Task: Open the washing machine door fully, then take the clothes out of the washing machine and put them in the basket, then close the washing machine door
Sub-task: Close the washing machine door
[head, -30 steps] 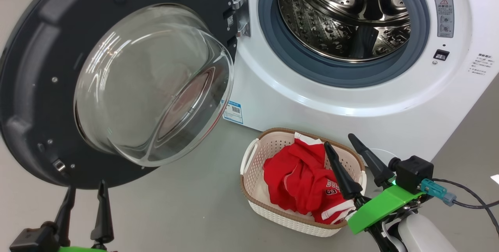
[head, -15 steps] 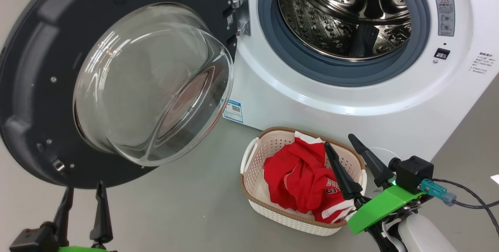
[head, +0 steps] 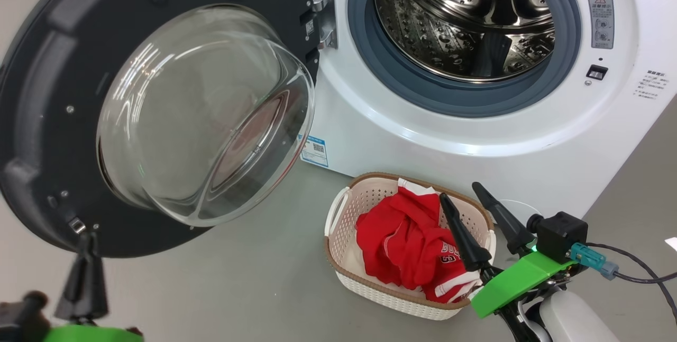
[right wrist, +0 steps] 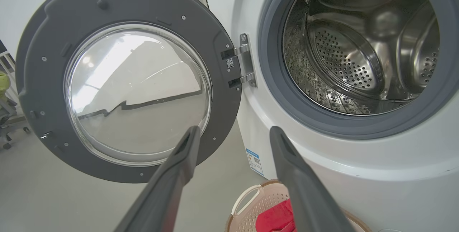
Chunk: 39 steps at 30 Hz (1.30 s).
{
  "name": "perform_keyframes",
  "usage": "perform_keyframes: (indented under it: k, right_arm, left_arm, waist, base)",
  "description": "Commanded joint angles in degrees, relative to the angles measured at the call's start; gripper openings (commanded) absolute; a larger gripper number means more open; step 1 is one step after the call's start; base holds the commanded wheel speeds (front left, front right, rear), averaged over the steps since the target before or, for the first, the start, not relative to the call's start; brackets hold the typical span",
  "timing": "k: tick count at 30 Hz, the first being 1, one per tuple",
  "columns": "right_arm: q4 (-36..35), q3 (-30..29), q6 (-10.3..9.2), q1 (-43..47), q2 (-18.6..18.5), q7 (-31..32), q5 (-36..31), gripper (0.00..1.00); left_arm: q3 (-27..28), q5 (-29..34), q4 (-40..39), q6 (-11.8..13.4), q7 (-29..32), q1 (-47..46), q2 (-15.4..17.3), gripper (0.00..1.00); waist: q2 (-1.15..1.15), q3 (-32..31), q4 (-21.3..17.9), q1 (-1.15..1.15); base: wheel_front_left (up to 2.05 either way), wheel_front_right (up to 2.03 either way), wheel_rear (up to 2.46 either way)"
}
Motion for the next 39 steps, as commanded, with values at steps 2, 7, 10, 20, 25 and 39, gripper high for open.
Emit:
perform_keyframes:
  k: [2,7,10,20,25,39]
  right_arm:
    - [-1.31,0.98,0.09,0.23,0.5,-0.44,0.54,1.0]
    - [-1.38,0.66,0.09,0.37,0.75,-0.44,0.41,1.0]
    - [-1.49,0.55,0.09,0.47,0.83,-0.44,0.35,1.0]
    - [-1.56,0.9,0.09,0.42,0.83,-0.44,0.4,1.0]
    - [-1.51,1.43,0.09,0.12,0.9,-0.44,0.41,1.0]
    - [-1.39,1.57,0.09,-0.75,0.67,-0.44,0.22,1.0]
  left_arm:
    - [3.85,-0.56,-3.28,0.22,0.12,-3.8,2.97,0.0]
    - [7.61,-4.65,-6.98,-0.95,2.23,-7.05,5.21,0.0]
    - [10.31,-7.06,-9.16,-1.47,4.53,-10.12,7.63,0.0]
    - [19.48,-22.52,-2.89,-5.08,14.34,-25.5,14.12,0.0]
    - [21.83,-30.87,7.29,-4.77,20.48,-33.18,14.8,0.0]
    - [23.24,-39.72,32.71,-3.09,32.75,-42.17,17.77,0.0]
  waist:
    - [0.0,-0.06,-0.03,0.0]
    - [0.0,-0.2,0.08,0.0]
    - [0.0,-0.38,0.17,0.0]
    - [0.0,-0.41,-0.38,0.0]
    - [0.0,0.1,-1.31,0.0]
    - [0.0,1.43,-4.76,0.0]
  base:
    - [0.0,0.0,0.0]
    - [0.0,0.0,0.0]
    - [0.0,0.0,0.0]
    - [0.0,0.0,0.0]
    - [0.0,0.0,0.0]
    - [0.0,0.0,0.0]
